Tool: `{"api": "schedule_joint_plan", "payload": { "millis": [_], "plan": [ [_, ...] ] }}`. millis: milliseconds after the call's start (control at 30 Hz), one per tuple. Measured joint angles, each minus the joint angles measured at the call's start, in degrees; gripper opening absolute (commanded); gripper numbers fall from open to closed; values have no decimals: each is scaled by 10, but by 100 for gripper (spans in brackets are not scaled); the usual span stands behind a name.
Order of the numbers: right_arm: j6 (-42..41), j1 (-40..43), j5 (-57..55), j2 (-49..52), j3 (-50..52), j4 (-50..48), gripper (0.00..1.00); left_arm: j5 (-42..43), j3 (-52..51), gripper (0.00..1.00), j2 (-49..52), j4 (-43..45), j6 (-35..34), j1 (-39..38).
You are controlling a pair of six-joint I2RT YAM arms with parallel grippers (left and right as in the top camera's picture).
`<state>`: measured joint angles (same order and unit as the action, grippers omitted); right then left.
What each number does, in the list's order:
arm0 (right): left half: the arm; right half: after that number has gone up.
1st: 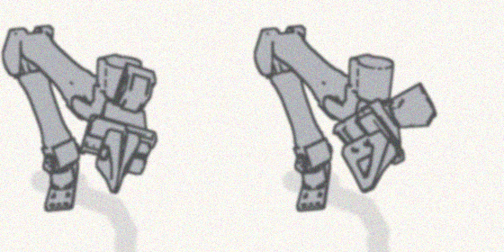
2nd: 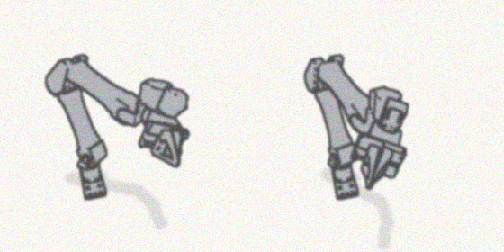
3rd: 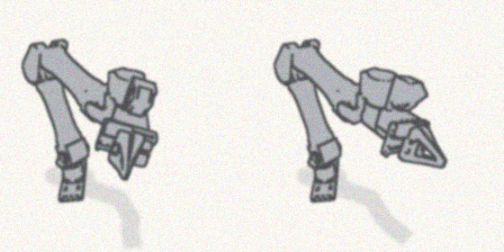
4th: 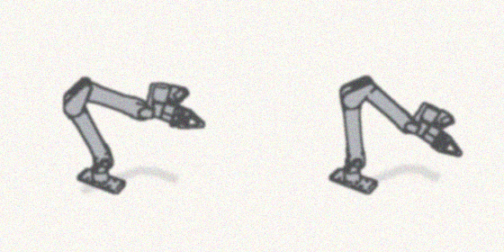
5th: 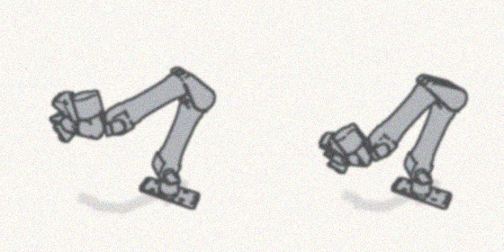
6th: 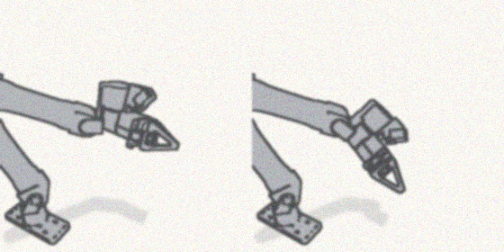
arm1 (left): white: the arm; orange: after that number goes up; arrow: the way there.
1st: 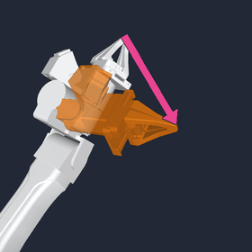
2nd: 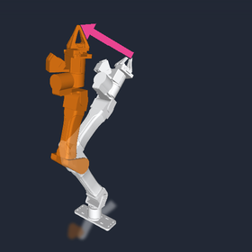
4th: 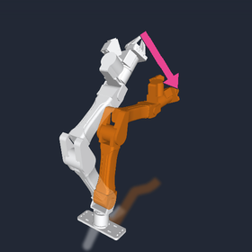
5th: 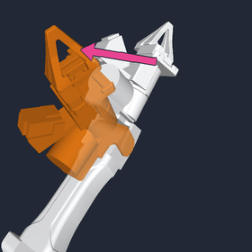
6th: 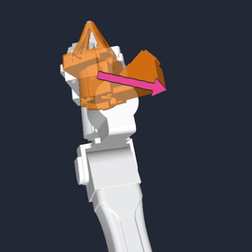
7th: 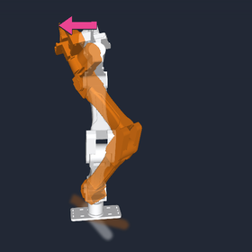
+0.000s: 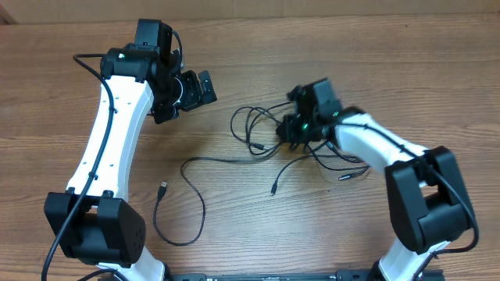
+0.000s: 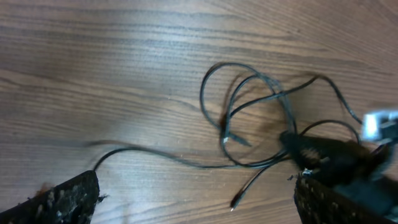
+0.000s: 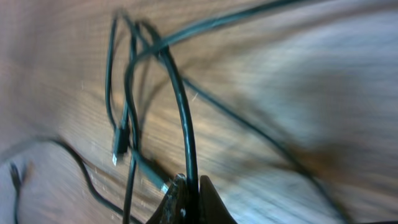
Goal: Untangle cables
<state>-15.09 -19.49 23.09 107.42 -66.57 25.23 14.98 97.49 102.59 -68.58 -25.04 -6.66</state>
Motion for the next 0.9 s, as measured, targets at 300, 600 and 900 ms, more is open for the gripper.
{"api": "schedule_joint_plan", "payload": {
  "millis": [300,600,900],
  "plan": [
    [-36,71,-58,-48,-191,209,4,-3,0,100,0,-1,1,0],
    [-218,4,-297,-58,-135,320,4,-3,0,99,0,-1,1,0],
    [-143,-1,-320,-52,-186,326,4,56,0,99,0,23,55,-13]
  ]
}}
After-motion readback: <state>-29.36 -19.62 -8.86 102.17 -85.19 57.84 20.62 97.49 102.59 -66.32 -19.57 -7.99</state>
